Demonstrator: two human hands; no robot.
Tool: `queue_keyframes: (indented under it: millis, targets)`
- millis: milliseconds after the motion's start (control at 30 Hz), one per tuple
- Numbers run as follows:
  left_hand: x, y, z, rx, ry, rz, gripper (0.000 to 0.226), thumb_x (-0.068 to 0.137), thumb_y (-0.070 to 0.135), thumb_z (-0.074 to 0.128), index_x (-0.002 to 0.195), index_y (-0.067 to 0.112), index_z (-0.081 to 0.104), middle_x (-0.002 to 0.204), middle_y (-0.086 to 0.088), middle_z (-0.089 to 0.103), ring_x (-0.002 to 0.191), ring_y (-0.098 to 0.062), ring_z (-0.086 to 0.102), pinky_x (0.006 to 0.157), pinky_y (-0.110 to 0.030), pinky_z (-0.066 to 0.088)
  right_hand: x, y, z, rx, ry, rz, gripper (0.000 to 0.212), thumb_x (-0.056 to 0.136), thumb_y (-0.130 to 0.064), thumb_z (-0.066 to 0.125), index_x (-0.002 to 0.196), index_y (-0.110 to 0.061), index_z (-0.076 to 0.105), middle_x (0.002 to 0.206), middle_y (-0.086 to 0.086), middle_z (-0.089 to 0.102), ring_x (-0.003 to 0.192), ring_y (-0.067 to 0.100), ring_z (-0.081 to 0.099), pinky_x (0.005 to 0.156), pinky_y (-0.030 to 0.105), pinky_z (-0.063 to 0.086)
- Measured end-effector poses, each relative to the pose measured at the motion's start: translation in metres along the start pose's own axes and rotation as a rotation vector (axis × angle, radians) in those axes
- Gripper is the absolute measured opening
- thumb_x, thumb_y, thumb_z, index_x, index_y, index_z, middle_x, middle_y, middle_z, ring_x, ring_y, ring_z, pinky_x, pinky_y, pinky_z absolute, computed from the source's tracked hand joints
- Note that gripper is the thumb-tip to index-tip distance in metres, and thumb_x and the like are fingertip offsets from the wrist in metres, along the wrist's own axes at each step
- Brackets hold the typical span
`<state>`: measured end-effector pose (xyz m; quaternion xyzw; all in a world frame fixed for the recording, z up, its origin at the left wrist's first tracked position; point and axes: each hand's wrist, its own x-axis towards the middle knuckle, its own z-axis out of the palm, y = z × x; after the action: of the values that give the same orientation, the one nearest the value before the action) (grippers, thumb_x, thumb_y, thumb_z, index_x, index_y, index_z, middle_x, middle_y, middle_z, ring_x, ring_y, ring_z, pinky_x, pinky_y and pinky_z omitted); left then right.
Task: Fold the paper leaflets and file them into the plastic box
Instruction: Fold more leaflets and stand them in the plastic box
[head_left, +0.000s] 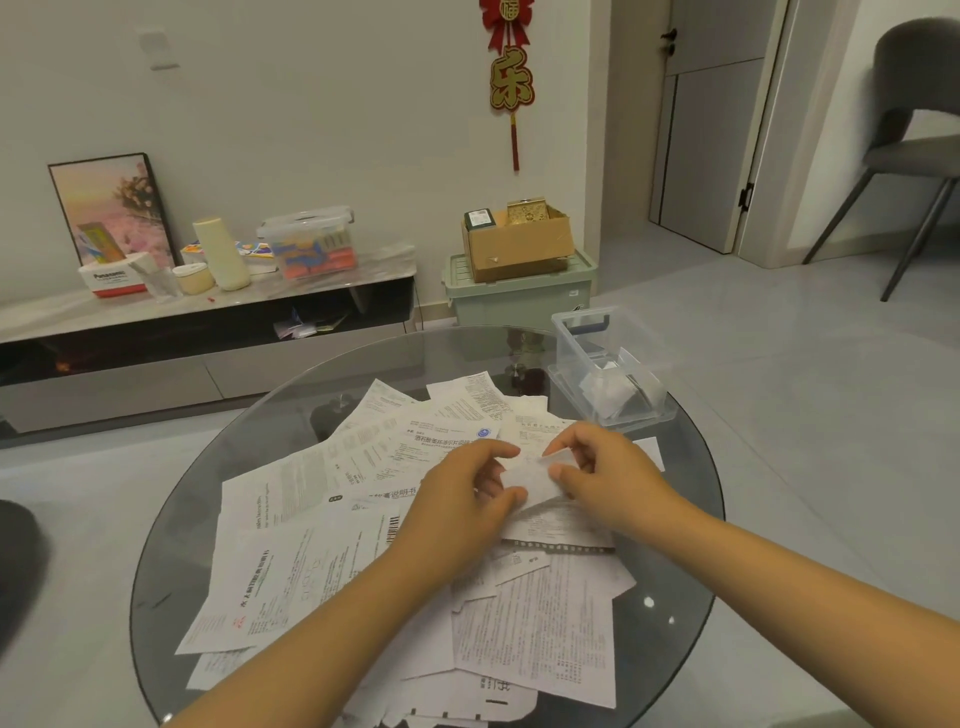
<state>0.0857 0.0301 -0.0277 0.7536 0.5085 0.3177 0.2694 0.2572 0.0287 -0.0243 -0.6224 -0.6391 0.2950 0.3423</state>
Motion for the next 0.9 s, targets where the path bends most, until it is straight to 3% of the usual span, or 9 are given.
queue_keyframes:
  millis: [100, 167, 267, 433, 567, 900]
  targets:
    - [0.006, 0.007, 0.012, 0.078, -0.039, 0.091, 0.034, 0.09, 0.026, 0.061, 0.122, 0.031, 0.053, 0.107, 0.019, 0.054, 0.1, 0.005, 0.051, 0.09, -0.012, 0.041, 0.005, 0.013, -0.019, -0.001, 0.1, 0.048, 0.01, 0.091, -0.013, 0.055, 0.094, -0.023, 0.057, 0.083, -0.007, 0.058, 0.073, 0.009, 0.055, 0.056, 0.015, 0.039]
    - [0.011, 0.01, 0.02, 0.127, -0.087, 0.118, 0.036, 0.092, 0.029, 0.057, 0.127, 0.033, 0.05, 0.12, 0.02, 0.051, 0.114, 0.001, 0.047, 0.102, -0.024, 0.038, 0.009, 0.022, -0.031, -0.024, 0.147, 0.08, 0.01, 0.092, -0.012, 0.054, 0.097, -0.02, 0.058, 0.084, -0.009, 0.056, 0.071, 0.004, 0.051, 0.052, 0.011, 0.035]
    - [0.015, 0.015, 0.03, 0.181, -0.151, 0.161, 0.039, 0.093, 0.031, 0.054, 0.131, 0.036, 0.046, 0.135, 0.017, 0.047, 0.126, -0.009, 0.04, 0.11, -0.037, 0.031, 0.014, 0.035, -0.042, -0.103, 0.164, 0.127, 0.015, 0.092, -0.011, 0.054, 0.106, -0.014, 0.059, 0.096, -0.001, 0.058, 0.082, 0.014, 0.052, 0.063, 0.021, 0.038]
    - [0.008, 0.016, 0.048, 0.345, -0.329, 0.238, 0.05, 0.096, 0.038, 0.044, 0.144, 0.037, 0.029, 0.151, 0.017, 0.028, 0.139, -0.006, 0.021, 0.116, -0.038, 0.01, 0.018, 0.056, -0.046, -0.187, 0.137, 0.202, 0.017, 0.093, -0.009, 0.051, 0.108, -0.012, 0.058, 0.108, 0.006, 0.06, 0.089, 0.018, 0.05, 0.073, 0.023, 0.037]
    - [0.011, 0.016, 0.059, 0.532, -0.398, 0.287, 0.053, 0.098, 0.045, 0.035, 0.148, 0.033, 0.021, 0.157, 0.014, 0.015, 0.139, -0.01, 0.015, 0.115, -0.037, 0.005, 0.021, 0.063, -0.044, -0.224, 0.148, 0.186, 0.015, 0.092, -0.012, 0.051, 0.104, -0.013, 0.06, 0.109, 0.007, 0.063, 0.089, 0.019, 0.053, 0.072, 0.024, 0.039]
    - [0.019, 0.015, 0.072, 0.64, -0.35, 0.248, 0.06, 0.094, 0.055, 0.028, 0.147, 0.027, 0.023, 0.149, 0.003, 0.021, 0.134, -0.018, 0.019, 0.111, -0.036, 0.014, 0.022, 0.063, -0.037, -0.439, 0.121, 0.114, 0.028, 0.093, -0.023, 0.052, 0.121, -0.017, 0.055, 0.128, 0.006, 0.054, 0.112, 0.025, 0.054, 0.088, 0.031, 0.042]
